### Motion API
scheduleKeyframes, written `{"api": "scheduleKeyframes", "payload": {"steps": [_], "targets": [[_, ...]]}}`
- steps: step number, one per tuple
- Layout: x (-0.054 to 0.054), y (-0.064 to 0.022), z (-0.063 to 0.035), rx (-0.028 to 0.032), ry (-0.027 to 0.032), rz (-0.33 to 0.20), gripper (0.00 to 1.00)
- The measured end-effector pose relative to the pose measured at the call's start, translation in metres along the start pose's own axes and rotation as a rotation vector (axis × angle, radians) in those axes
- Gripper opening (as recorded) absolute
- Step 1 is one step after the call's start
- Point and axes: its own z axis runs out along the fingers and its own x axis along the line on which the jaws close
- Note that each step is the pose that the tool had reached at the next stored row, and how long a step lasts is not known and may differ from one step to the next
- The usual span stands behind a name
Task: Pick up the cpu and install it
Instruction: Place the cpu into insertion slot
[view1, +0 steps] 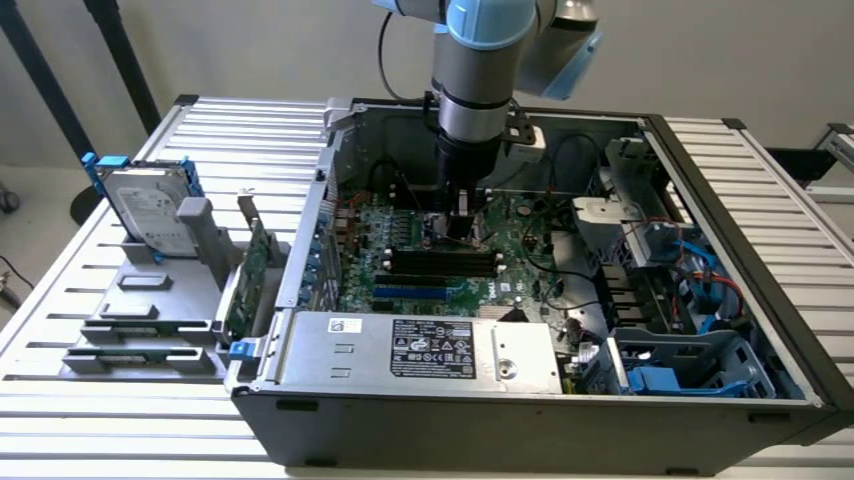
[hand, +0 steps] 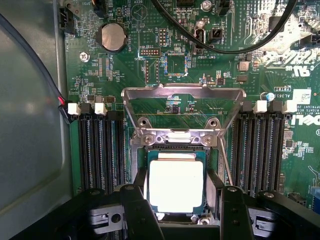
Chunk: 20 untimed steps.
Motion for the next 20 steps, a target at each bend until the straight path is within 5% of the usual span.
{"api": "scheduleKeyframes", "payload": {"steps": [3, 20], "targets": [[0.0, 0.0, 0.0, 0.0, 0.0, 0.0, 0.62], [0.0002, -0.0001, -0.0046, 0.0001, 0.0014, 0.0, 0.62]]}}
